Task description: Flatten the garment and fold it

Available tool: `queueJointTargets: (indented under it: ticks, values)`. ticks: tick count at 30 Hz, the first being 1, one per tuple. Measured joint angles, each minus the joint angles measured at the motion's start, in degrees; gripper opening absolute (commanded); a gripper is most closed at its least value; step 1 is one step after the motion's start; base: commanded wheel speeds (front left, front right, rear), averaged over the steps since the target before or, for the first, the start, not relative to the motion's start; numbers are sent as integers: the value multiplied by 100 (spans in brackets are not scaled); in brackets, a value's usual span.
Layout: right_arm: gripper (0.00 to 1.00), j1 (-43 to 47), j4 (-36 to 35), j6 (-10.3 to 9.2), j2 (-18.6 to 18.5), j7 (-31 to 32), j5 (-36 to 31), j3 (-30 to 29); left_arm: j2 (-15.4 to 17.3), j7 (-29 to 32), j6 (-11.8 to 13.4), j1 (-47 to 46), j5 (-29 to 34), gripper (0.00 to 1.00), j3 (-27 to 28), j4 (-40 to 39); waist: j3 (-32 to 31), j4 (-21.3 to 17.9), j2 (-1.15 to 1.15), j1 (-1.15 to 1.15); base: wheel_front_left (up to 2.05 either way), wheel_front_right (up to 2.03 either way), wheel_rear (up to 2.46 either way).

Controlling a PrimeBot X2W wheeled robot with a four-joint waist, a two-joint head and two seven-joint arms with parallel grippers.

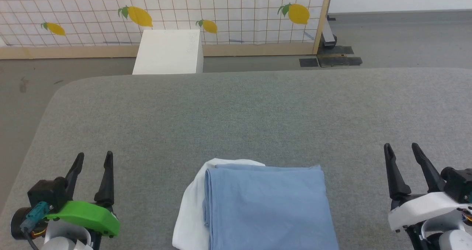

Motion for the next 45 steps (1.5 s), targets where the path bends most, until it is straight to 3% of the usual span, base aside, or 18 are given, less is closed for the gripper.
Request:
queueJointTargets:
  ticks: [13, 16, 20, 26, 31, 36, 45]
  values:
    - [100, -7, 56, 0, 94, 216, -36, -152, 25, 0, 18, 1, -2, 100, -38, 14, -11, -2, 0, 0, 0, 0, 0]
    - [100, -94, 12, -1, 214, 710, 32, -334, 53, 0, 18, 1, -3, 100, -34, -14, 21, -8, 0, 0, 0, 0, 0]
    - [100, -506, -283, -1, 231, 1878, 216, -274, 74, 0, 19, 1, -11, 100, -13, -102, 93, -8, 0, 0, 0, 0, 0]
    - [100, -926, -697, 0, 218, 4580, 289, 318, 124, 0, 18, -1, -38, 100, 43, -214, 247, 64, 0, 0, 0, 0, 0]
    - [100, -929, -768, 0, 270, 6270, -264, 632, 137, 0, -8, -46, -65, 100, 59, -260, 414, 173, 0, 0, 0, 0, 0]
    - [100, -906, -648, 0, 427, 6792, -710, 770, 130, 0, -69, -170, -96, 100, 85, -261, 625, 331, 0, 0, 0, 0, 0]
    - [100, -791, -75, 0, 589, 6778, -906, 835, 88, -1, -237, -335, -109, 100, 157, -122, 908, 614, 0, 0, 0, 0, 0]
